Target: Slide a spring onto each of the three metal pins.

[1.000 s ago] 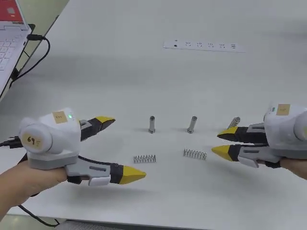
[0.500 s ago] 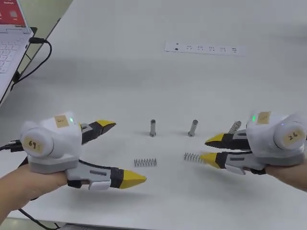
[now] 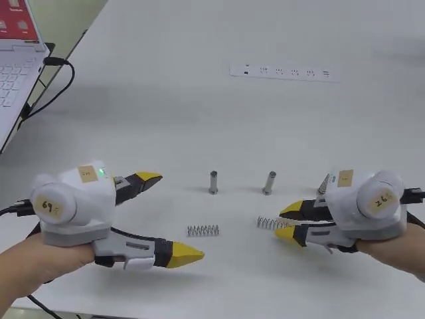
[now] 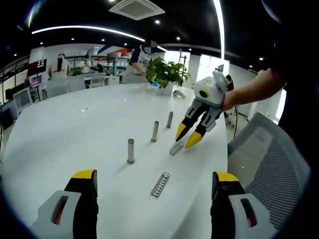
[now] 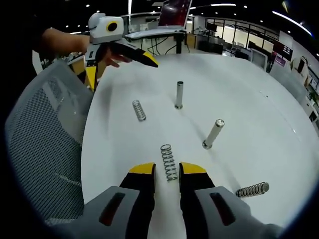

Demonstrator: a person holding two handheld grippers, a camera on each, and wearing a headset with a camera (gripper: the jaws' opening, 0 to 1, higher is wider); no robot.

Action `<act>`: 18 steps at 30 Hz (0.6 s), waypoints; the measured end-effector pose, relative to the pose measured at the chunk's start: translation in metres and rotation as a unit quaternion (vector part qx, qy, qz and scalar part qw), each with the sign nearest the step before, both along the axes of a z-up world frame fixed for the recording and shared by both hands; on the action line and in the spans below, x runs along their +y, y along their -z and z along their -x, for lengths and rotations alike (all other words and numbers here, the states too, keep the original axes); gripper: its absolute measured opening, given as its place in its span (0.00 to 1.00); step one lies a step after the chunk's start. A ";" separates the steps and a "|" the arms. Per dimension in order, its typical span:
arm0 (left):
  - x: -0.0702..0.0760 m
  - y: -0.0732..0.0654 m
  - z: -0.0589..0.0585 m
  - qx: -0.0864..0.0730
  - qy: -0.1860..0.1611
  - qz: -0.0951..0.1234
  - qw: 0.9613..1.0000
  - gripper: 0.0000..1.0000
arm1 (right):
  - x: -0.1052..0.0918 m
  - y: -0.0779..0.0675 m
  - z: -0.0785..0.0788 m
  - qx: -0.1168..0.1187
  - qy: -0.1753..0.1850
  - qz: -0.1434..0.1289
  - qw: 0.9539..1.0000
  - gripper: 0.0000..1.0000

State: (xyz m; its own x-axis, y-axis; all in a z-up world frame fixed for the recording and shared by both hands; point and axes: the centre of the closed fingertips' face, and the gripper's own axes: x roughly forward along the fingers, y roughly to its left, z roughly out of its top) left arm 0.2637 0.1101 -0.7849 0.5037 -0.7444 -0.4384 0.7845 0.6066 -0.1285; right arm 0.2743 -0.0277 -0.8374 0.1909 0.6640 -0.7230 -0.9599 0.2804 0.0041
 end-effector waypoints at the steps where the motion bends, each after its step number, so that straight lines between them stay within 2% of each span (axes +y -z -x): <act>1: 0.000 0.000 0.000 0.000 0.000 0.000 1.000 0.92 | 0.000 0.001 0.000 0.000 -0.001 0.002 1.000 0.17; 18: 0.003 0.003 0.003 0.002 -0.004 -0.003 1.000 0.92 | 0.000 0.011 -0.001 -0.006 -0.027 0.037 0.999 0.14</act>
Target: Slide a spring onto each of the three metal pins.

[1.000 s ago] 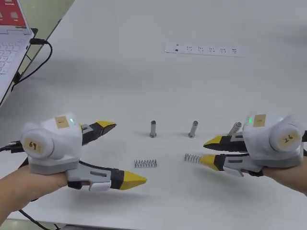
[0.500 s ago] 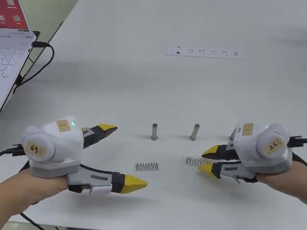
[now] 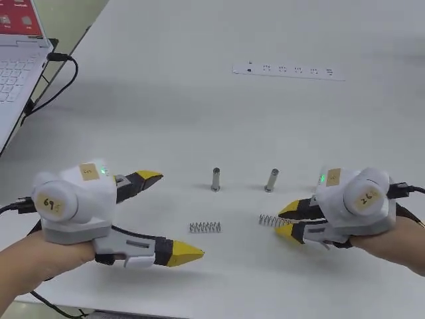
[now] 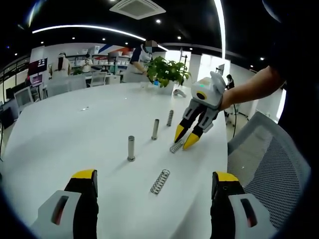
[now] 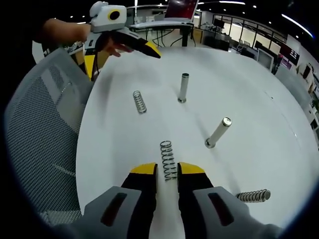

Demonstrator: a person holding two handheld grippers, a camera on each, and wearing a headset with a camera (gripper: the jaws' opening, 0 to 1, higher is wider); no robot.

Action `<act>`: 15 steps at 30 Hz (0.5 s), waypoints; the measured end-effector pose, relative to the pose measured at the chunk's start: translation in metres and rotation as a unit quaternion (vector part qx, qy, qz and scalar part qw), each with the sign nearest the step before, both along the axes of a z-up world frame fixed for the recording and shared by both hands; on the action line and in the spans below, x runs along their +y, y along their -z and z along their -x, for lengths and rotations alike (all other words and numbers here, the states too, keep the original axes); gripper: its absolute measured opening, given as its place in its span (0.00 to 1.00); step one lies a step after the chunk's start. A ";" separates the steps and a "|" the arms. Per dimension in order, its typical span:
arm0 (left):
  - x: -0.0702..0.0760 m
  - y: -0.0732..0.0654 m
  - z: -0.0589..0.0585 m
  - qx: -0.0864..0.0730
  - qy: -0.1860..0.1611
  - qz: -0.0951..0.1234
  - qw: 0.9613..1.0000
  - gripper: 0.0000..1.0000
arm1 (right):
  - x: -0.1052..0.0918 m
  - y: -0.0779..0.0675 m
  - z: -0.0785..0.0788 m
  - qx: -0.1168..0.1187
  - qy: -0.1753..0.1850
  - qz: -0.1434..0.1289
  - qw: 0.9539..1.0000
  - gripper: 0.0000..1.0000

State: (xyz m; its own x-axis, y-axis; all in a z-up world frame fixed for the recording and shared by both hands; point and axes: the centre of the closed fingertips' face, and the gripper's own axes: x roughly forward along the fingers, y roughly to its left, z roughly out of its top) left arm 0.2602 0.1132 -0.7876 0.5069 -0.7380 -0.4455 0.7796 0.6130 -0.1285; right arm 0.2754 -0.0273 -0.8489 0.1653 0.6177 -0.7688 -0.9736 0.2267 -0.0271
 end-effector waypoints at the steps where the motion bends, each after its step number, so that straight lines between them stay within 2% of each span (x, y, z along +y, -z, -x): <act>1: 0.000 0.000 0.000 0.000 0.000 0.001 1.000 0.92 | 0.000 0.000 0.000 0.000 -0.001 0.002 1.000 0.13; 10: 0.000 0.000 0.002 0.001 -0.002 0.001 1.000 0.92 | -0.002 0.005 0.001 -0.008 -0.016 0.022 1.000 0.09; 15: 0.001 -0.001 0.002 0.001 -0.001 0.000 1.000 0.92 | 0.001 0.004 0.001 -0.013 -0.021 0.019 1.000 0.08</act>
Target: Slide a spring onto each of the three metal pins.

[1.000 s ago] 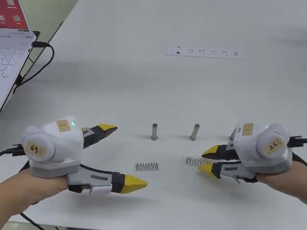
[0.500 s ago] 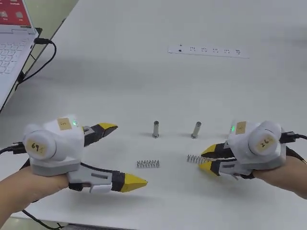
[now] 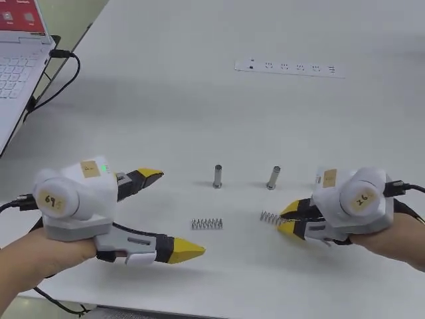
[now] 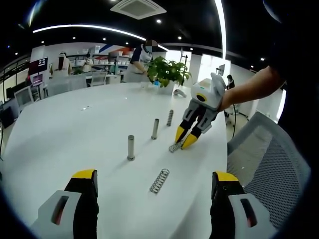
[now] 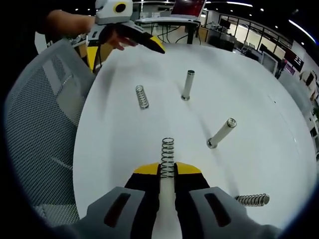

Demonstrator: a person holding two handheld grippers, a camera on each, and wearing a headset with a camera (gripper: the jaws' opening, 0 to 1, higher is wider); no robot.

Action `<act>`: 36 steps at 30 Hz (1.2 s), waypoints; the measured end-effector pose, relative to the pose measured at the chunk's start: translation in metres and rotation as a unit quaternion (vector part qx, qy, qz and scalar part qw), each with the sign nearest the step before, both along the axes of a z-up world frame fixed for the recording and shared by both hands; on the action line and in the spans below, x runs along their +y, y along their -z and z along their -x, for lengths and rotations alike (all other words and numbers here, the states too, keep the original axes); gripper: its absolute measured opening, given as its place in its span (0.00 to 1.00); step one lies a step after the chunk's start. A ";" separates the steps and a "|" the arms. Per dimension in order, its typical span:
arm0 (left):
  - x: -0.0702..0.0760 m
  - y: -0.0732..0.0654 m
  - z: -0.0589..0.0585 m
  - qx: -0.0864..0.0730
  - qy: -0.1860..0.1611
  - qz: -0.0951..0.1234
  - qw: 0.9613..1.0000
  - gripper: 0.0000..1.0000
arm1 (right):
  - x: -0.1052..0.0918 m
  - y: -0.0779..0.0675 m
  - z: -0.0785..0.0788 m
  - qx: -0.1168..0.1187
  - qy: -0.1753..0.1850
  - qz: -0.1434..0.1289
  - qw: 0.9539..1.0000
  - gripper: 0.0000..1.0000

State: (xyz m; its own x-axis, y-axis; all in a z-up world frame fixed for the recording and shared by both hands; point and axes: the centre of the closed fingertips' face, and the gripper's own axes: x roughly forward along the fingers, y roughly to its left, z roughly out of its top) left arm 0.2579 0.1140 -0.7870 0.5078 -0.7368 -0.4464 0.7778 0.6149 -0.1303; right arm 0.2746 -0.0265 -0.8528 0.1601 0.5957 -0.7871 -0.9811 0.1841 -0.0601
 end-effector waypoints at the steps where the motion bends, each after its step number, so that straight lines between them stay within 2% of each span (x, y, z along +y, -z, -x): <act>1: 0.000 0.000 0.000 0.000 0.000 0.001 1.000 0.92 | 0.000 0.000 0.000 -0.002 -0.001 0.002 1.000 0.08; 5: -0.004 -0.003 0.001 -0.002 0.003 0.003 1.000 0.92 | 0.000 -0.006 0.000 -0.002 0.001 -0.005 1.000 0.08; 17: -0.011 -0.004 0.003 -0.003 0.012 0.005 1.000 0.91 | -0.008 -0.022 -0.005 -0.014 -0.001 -0.006 1.000 0.08; 30: -0.023 -0.006 0.001 -0.002 0.028 0.012 1.000 0.89 | -0.013 -0.035 -0.003 -0.028 -0.016 -0.007 0.999 0.08; 36: -0.025 -0.006 0.002 0.003 0.031 0.018 0.999 0.84 | -0.013 -0.041 0.000 -0.030 -0.026 -0.010 0.999 0.08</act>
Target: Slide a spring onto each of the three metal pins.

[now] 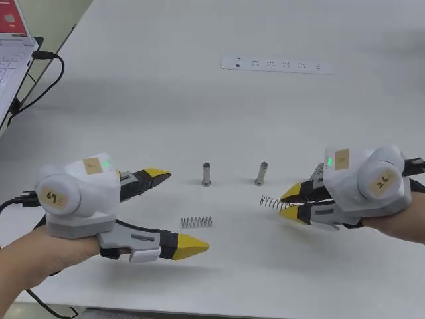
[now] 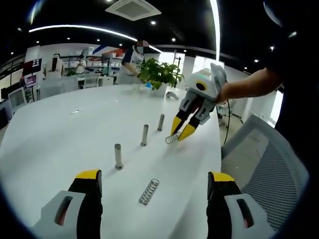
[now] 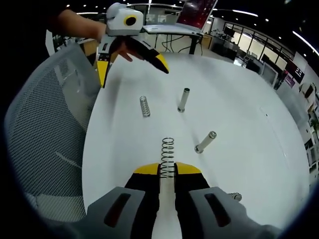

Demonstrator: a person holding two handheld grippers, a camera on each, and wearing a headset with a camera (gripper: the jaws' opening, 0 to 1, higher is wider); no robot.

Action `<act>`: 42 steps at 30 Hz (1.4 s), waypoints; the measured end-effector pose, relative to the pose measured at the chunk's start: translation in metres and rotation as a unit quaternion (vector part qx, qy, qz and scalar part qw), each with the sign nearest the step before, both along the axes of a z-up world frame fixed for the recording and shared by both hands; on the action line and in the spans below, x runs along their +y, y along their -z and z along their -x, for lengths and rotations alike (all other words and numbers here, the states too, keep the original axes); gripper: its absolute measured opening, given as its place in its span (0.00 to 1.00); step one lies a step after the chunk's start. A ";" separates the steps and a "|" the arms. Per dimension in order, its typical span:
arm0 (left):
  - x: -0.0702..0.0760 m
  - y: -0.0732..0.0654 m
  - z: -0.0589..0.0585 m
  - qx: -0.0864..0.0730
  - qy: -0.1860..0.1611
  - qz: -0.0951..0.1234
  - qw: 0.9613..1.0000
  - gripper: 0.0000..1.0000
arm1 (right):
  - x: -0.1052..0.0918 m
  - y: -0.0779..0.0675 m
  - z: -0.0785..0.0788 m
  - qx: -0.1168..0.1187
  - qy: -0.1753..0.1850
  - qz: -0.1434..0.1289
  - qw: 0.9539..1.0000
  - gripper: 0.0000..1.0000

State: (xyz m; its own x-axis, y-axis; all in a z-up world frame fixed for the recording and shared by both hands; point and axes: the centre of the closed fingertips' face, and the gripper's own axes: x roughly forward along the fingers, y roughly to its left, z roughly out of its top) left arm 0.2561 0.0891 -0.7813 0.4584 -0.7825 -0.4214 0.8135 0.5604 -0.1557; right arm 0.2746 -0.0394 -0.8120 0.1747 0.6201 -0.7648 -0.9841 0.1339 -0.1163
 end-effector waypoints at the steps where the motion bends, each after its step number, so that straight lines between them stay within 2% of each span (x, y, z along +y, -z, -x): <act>1: 0.000 0.001 0.001 0.001 0.002 -0.001 1.000 0.84 | 0.000 -0.001 0.001 -0.001 -0.003 0.001 1.000 0.08; 4: -0.003 0.003 0.005 0.011 0.013 -0.002 1.000 0.80 | 0.000 -0.006 0.002 -0.001 -0.010 -0.003 1.000 0.08; 8: -0.008 0.000 0.005 0.012 0.020 0.005 1.000 0.77 | 0.001 -0.010 0.003 -0.003 -0.017 -0.005 1.000 0.08; 13: -0.023 -0.002 0.003 0.010 0.041 0.008 0.999 0.74 | 0.005 -0.017 0.007 -0.002 -0.029 -0.008 1.000 0.08; 23: -0.047 -0.007 -0.002 0.004 0.080 0.016 0.997 0.65 | 0.010 -0.021 0.011 -0.001 -0.049 -0.002 0.999 0.08; 25: -0.052 -0.006 0.000 0.010 0.087 0.018 0.996 0.62 | 0.011 -0.022 0.012 -0.001 -0.051 -0.002 0.999 0.08; 28: -0.056 -0.003 -0.001 0.016 0.091 0.016 0.996 0.60 | 0.012 -0.023 0.014 0.001 -0.054 -0.004 0.999 0.08; 33: -0.065 -0.006 0.000 0.029 0.095 0.031 0.995 0.52 | 0.014 -0.024 0.016 0.002 -0.060 -0.003 0.998 0.08; 35: -0.068 -0.007 -0.002 0.021 0.094 0.032 0.995 0.52 | 0.014 -0.026 0.016 0.002 -0.063 -0.003 0.998 0.08; 40: -0.075 -0.011 -0.004 0.026 0.095 0.043 0.994 0.48 | 0.017 -0.029 0.017 0.000 -0.067 -0.004 0.998 0.08; 42: -0.078 -0.011 -0.004 0.022 0.098 0.041 0.994 0.47 | 0.018 -0.031 0.019 0.001 -0.070 -0.006 0.998 0.08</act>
State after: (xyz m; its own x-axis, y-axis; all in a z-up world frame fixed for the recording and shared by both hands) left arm 0.2605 0.0107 -0.7705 0.2768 -0.8873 -0.3688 0.8969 0.3763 -0.2322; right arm 0.2560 -0.0213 -0.7815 0.0843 0.6472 -0.7576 -0.9935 -0.0037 -0.1138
